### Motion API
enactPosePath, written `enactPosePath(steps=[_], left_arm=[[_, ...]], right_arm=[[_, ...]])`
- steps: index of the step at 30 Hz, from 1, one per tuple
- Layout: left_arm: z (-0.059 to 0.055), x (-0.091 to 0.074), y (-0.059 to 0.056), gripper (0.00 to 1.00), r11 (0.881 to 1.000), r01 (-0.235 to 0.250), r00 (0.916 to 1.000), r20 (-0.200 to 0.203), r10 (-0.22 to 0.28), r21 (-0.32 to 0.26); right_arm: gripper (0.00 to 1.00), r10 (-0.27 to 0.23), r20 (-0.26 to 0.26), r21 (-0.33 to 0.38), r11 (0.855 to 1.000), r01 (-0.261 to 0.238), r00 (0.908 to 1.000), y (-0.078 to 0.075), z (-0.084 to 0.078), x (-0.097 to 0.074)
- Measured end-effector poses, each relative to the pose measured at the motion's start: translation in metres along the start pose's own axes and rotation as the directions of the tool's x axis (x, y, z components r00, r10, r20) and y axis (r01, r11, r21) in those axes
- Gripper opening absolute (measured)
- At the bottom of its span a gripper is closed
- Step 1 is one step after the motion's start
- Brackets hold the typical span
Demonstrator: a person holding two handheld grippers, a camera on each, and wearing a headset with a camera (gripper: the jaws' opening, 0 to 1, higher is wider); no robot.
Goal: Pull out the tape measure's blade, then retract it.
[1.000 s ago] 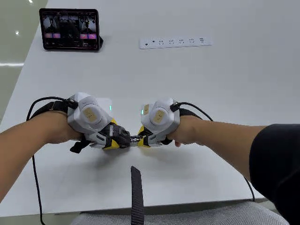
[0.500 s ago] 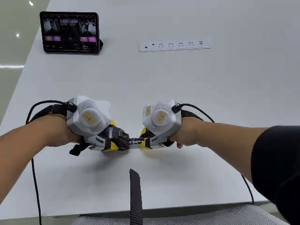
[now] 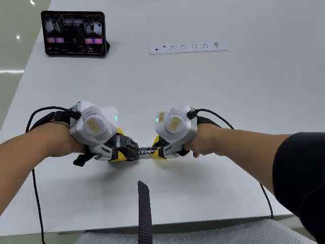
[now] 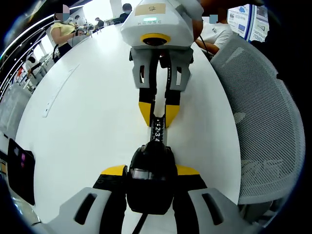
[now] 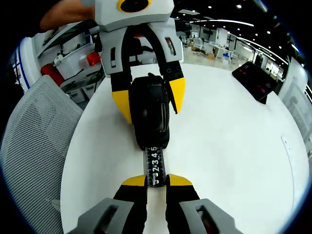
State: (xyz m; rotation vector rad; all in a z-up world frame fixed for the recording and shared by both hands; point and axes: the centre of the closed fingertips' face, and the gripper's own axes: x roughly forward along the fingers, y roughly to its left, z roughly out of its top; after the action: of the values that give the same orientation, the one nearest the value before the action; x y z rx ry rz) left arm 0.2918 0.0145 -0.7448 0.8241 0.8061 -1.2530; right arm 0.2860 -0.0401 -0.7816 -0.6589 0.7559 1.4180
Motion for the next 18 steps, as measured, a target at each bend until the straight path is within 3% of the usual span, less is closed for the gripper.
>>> enactPosePath(steps=[18], left_arm=[[-0.001, 0.0, 0.002, 0.31, 1.0, -0.001, 1.0, 0.001, 0.001, -0.003]], right_arm=[[0.1, -0.004, -0.01, 0.018, 1.0, 0.004, 0.9999, -0.001, -0.011, -0.009]])
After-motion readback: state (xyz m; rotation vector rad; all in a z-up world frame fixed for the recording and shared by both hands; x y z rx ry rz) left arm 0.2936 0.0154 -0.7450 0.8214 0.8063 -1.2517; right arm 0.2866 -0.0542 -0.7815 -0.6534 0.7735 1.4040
